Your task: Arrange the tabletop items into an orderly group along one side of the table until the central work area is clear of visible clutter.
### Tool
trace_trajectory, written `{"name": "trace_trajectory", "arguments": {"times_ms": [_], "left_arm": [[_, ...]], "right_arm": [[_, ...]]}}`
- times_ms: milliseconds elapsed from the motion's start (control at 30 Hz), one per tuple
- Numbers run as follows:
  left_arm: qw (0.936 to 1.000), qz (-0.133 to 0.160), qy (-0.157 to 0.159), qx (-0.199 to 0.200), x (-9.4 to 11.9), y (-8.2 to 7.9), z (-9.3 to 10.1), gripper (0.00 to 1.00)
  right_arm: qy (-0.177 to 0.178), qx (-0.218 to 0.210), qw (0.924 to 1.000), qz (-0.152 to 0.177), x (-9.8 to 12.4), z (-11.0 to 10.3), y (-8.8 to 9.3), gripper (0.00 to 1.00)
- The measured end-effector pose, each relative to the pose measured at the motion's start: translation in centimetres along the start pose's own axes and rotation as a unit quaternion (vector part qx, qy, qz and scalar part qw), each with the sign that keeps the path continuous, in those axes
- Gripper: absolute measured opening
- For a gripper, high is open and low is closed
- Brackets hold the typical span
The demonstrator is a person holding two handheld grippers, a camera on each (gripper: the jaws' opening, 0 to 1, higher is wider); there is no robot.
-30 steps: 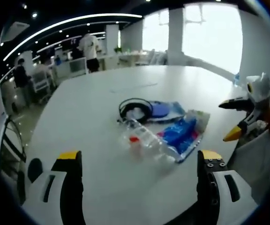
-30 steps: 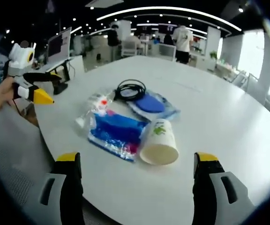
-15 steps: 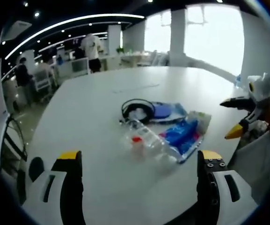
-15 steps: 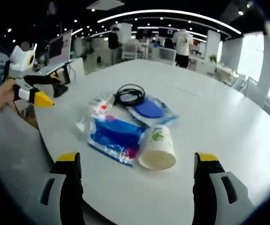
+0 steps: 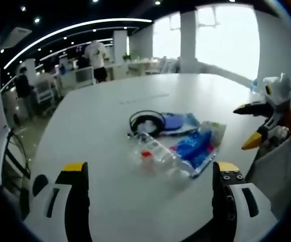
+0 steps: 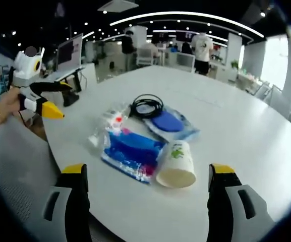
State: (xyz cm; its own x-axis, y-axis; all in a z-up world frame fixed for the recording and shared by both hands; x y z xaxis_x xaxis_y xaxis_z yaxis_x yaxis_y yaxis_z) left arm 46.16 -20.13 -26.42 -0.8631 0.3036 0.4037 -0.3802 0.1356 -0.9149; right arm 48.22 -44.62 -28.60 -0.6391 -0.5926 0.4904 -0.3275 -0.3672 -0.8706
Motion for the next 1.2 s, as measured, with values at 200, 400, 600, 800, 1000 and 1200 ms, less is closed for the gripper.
{"name": "trace_trajectory", "arguments": {"times_ms": [200,400,600,800,1000,1200], "left_arm": [[1.0,-0.004,-0.001,-0.001,0.0,0.1,0.0,0.99],[1.0,-0.003,-0.003,0.001,0.1,0.1,-0.2,0.99],[1.0,-0.007,-0.005,0.001,0.0,0.2,-0.3,0.99],[1.0,-0.005,-0.005,0.001,0.1,0.2,-0.4,0.99],[0.9999,-0.005,-0.008,0.005,0.2,0.3,-0.5,0.99],[0.9997,0.013,-0.007,0.021,0.4,-0.2,-0.7,0.99]], "right_arm": [[-0.018,0.021,0.9996,0.007,-1.0,-0.6,-1.1,0.98],[-0.041,0.023,0.9989,0.009,-2.1,-1.5,-2.0,0.97],[-0.061,0.029,0.9976,0.019,-2.9,-2.5,-3.2,0.97],[-0.081,0.055,0.995,0.018,-3.9,-3.7,-4.6,0.95],[-0.101,0.067,0.9924,0.025,-5.0,-4.9,-5.8,0.93],[-0.131,0.073,0.988,0.036,-5.8,-6.3,-6.1,0.89]]}}
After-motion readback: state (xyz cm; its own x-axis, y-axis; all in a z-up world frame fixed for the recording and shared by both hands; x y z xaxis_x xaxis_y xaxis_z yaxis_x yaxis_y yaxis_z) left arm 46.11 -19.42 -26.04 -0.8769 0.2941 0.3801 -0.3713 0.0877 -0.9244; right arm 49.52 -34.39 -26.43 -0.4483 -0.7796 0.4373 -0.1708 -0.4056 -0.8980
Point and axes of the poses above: the point that each gripper's makers call its tool centre point, and the gripper's own axes: x roughly backward along the fingers, z roughly to its right, y roughly out of its underside, the point moved 2 cm from there along x, roughly backward along the fingers, and after that the axes turned 7 degrees about z, right-handed, at the moved point
